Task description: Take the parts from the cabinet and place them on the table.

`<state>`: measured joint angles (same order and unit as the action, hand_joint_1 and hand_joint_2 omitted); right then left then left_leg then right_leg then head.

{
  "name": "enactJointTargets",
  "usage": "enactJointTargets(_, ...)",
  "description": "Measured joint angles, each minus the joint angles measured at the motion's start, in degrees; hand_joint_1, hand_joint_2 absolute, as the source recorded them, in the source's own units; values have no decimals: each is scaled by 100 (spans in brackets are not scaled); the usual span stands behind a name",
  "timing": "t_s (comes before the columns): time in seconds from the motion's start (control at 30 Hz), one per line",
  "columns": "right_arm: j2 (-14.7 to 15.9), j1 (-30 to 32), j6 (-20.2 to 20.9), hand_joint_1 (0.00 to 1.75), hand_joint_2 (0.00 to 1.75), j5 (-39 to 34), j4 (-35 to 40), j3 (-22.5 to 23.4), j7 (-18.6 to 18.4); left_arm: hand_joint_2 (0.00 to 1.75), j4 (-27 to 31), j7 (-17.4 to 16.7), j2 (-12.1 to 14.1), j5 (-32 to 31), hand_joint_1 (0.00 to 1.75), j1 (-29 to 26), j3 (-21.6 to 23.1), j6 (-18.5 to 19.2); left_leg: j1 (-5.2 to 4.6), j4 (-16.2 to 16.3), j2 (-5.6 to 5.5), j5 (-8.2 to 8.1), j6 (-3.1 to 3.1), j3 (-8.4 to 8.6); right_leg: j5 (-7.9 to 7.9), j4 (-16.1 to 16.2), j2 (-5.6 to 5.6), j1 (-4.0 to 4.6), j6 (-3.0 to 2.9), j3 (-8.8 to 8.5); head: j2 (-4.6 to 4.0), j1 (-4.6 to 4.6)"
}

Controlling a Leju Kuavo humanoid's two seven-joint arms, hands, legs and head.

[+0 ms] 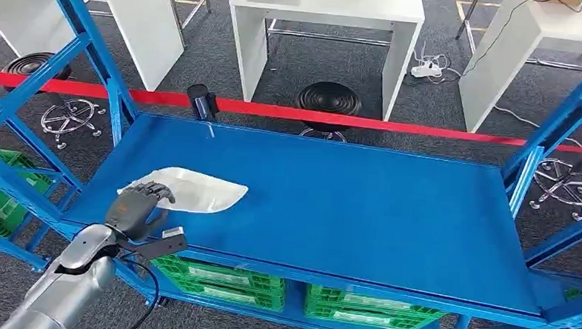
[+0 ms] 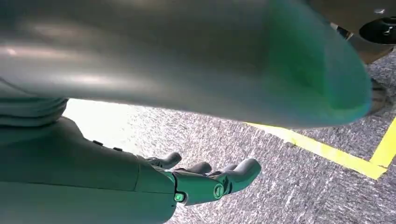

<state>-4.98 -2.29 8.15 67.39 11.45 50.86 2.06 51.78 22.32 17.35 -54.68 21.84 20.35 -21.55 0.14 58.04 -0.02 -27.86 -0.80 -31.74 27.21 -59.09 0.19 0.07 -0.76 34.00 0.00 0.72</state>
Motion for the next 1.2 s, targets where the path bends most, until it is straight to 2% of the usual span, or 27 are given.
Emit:
enactJointTargets(0.47, 0, -2, -9, 0, 0, 74, 0, 0, 87, 175, 48, 89, 114, 67, 175, -36, -46, -109, 0, 0, -1, -1, 0, 13, 1, 0, -1, 0, 0, -14, 0, 0)
enactJointTargets(0.6, 0, -2, -9, 0, 0, 90, 0, 0, 85, 175, 160, 370, 103, 361, 175, -72, -92, -219, 0, 0, 0, 0, 0, 15, 0, 0, -1, 0, 0, -14, 0, 0)
enactJointTargets(0.7, 0, 0, -13, 0, 0, 96, 0, 2, 87, 175, 600, 824, 15, 1072, 175, -240, -221, -122, 0, 0, 0, -1, 0, 14, 0, 1, -1, 0, 0, -14, 0, 0)
enactJointTargets(0.87, 0, 4, -33, 0, 0, 109, 0, 11, 109, 175, 1774, 1294, -204, 2110, 175, -647, -299, 455, 0, 0, 0, -9, 3, 14, 2, 9, 0, -1, 1, -16, 0, 0)
enactJointTargets(1.03, 0, -1, -68, 0, 0, 138, 0, 20, 157, 175, 2997, 1692, -540, 3153, 175, -1057, -249, 1148, 0, 0, 0, -16, 10, 13, 6, 15, 0, -2, 7, -18, 0, 0)
enactJointTargets(1.13, 0, -4, -90, 0, 0, 155, 0, 22, 157, 175, 3649, 1759, -717, 4327, 175, -1220, -116, 1745, 0, 0, 0, -16, 10, 13, 6, 15, 0, -2, 8, -20, 0, 0)
enactJointTargets(1.2, 0, -5, -90, 0, 0, 181, 0, 22, 151, 175, 4047, 1768, -842, 5134, 175, -1315, -22, 2323, 0, 0, 0, -18, 13, 13, 6, 16, -1, -2, 8, -21, 0, 0)
